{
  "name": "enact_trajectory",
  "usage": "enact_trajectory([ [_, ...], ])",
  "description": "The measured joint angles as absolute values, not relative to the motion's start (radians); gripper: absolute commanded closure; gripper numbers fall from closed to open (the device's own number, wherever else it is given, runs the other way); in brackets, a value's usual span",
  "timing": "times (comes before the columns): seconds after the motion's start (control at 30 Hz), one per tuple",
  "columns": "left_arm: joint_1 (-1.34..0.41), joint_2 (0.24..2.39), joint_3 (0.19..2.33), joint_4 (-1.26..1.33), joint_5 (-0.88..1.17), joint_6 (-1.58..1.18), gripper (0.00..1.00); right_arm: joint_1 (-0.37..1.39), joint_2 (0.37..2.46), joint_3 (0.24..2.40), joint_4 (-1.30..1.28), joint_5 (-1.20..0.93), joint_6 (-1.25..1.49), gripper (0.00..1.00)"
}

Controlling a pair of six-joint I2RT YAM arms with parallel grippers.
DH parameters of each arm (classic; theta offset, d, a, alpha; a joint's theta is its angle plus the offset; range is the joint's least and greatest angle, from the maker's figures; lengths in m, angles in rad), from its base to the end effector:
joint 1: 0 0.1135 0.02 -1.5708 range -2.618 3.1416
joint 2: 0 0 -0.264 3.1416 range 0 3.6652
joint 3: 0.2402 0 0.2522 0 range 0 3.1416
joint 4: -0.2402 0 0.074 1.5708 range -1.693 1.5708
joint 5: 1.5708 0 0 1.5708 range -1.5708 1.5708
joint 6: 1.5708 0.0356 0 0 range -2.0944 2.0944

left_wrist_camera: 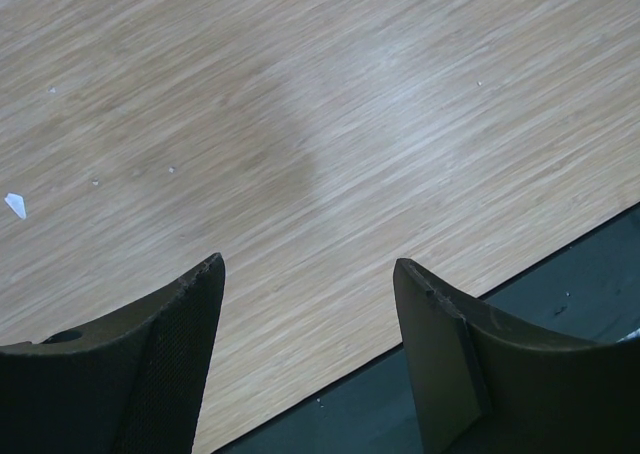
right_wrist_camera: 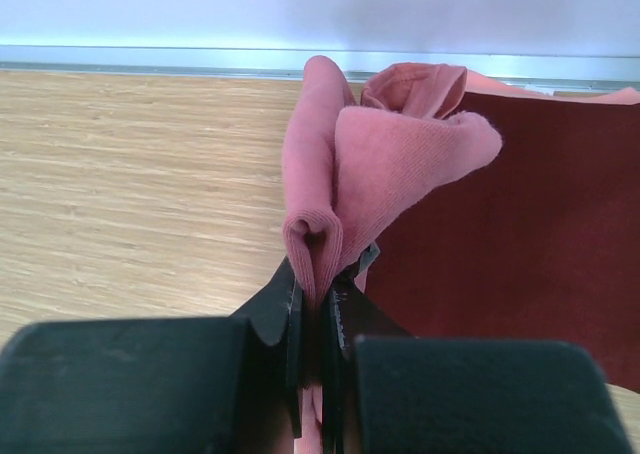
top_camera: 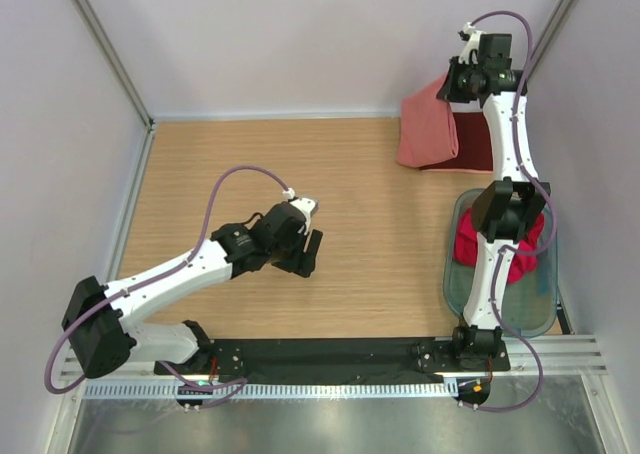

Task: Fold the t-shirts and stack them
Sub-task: Neatly place the folded tshirt to the corner

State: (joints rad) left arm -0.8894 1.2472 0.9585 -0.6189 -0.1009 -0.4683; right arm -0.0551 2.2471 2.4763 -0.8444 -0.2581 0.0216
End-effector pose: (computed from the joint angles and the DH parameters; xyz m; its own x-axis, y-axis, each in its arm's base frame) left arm 0.1636 -0.1960 0.2653 -0.7741 0.2416 -0.5852 0.4307 0.8784 -0.2071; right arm 0.4984 -0.0184 0.3709 -0.5795 0.0529 -0.8133 -0.1424 0.9760 0.1649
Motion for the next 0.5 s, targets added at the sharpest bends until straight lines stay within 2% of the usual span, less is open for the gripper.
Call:
enact_trajectory([
  [0.5,-0.889,1.304,0.971,-0.620,-0.061,-0.463,0.30,-0.129,2.254,2.484,-0.858,-0.299,-0.027,0.99],
])
